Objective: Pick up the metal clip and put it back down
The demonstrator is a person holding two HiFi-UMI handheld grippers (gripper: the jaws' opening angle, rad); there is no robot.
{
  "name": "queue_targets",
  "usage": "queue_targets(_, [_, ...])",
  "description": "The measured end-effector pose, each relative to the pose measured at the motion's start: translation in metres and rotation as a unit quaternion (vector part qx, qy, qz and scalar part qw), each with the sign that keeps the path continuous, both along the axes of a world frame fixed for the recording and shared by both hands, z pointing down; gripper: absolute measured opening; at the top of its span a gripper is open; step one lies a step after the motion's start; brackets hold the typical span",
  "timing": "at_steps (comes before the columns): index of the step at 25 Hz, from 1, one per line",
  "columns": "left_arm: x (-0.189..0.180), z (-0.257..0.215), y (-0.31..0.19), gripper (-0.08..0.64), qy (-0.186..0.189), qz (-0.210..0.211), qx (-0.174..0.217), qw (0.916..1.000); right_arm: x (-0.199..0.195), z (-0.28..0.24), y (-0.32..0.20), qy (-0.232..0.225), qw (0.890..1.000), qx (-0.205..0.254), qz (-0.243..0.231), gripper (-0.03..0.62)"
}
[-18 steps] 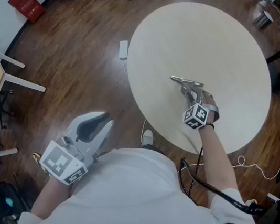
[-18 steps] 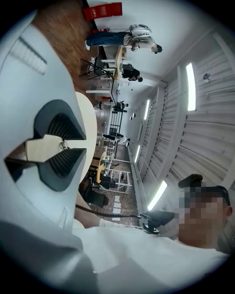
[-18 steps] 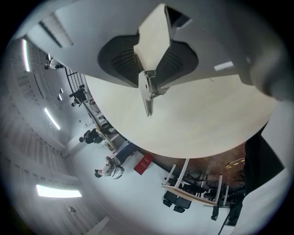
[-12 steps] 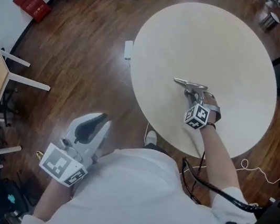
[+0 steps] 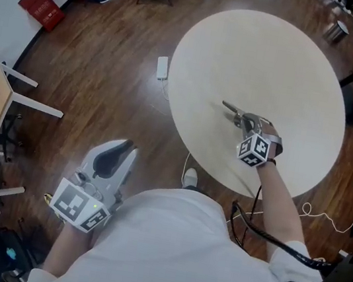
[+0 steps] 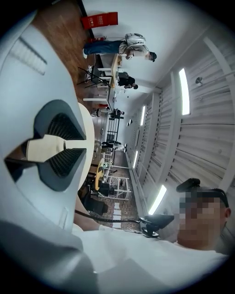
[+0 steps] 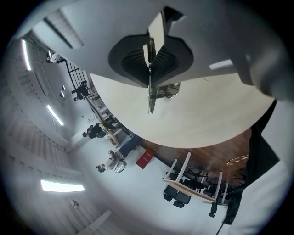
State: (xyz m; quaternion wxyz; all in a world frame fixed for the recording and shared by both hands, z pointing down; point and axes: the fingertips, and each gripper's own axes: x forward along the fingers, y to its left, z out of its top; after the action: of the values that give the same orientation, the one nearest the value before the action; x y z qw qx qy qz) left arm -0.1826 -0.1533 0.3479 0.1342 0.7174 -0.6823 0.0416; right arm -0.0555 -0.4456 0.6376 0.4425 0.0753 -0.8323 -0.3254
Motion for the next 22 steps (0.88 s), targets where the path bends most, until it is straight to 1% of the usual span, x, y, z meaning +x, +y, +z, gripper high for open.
queue_targets(5, [-0.002, 0.000, 0.016, 0.055, -0.003, 0.013, 0.010, 0.9999, 0.004, -0.041, 0.027, -0.013, 1.000, 0.001, -0.001, 0.005])
queue_targets(10, [-0.010, 0.003, 0.043, 0.055, -0.002, 0.023, 0.020, 0.9995, 0.002, -0.087, 0.073, -0.025, 1.000, 0.003, 0.000, 0.005])
queue_targets(13, [-0.012, 0.006, 0.061, 0.055, -0.004, 0.030, 0.026, 0.9992, -0.001, -0.119, 0.111, -0.036, 0.999, 0.000, -0.008, 0.006])
queue_targets(17, [-0.015, 0.010, 0.092, 0.055, 0.003, 0.036, 0.030, 0.9989, -0.007, -0.161, 0.171, -0.052, 0.998, 0.005, -0.023, 0.006])
queue_targets(22, [-0.024, 0.020, 0.130, 0.054, 0.014, 0.037, 0.026, 0.9989, -0.008, -0.200, 0.241, -0.061, 0.998, 0.007, -0.035, 0.006])
